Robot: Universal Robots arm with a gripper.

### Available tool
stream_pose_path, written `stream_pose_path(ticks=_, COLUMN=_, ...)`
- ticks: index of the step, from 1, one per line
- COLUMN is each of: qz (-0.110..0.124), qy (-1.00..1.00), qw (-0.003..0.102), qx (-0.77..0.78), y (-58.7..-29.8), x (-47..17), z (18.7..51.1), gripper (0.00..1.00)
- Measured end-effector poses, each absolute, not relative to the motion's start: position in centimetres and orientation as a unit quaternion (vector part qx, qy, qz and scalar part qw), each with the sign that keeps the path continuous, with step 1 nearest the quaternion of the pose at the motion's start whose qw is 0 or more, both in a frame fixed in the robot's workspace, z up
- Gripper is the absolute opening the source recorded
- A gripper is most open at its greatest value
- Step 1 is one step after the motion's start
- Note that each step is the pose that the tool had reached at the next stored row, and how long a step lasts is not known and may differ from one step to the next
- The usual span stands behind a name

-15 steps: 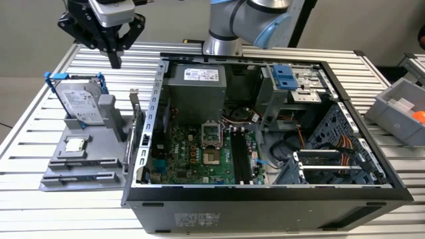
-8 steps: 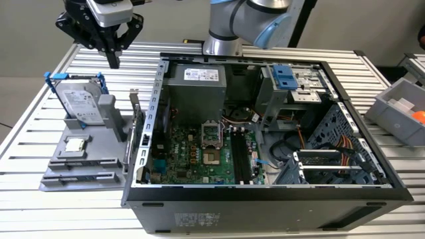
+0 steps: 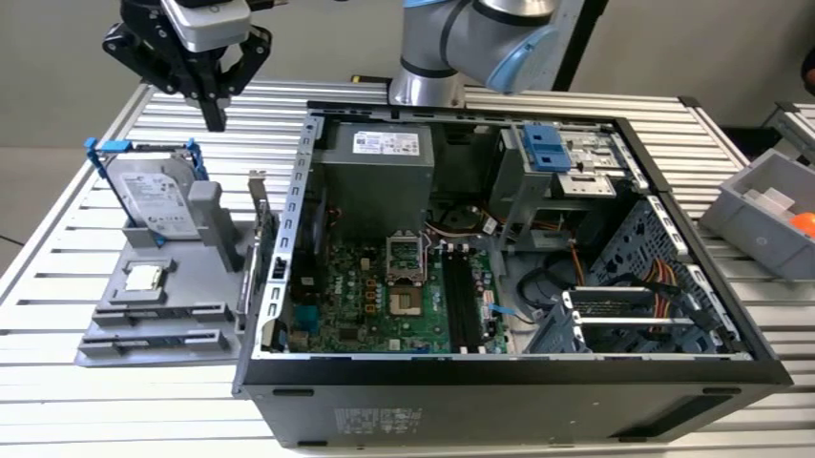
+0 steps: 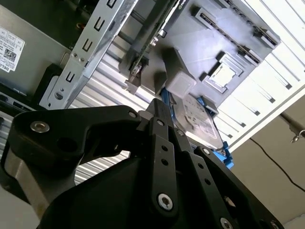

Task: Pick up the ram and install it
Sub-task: 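Reach for the ram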

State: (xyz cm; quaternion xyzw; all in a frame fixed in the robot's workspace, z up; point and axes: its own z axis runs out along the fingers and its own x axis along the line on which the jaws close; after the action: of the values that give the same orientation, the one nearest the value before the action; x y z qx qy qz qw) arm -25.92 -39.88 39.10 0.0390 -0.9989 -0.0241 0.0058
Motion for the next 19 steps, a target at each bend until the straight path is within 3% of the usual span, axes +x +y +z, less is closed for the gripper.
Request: stream_pose_path(ticks=19, qz=-0.024, qy=-0.999, qw=0.009, qx=0.042, y=-39.88, x=-26.5, z=39.09, gripper=0.0)
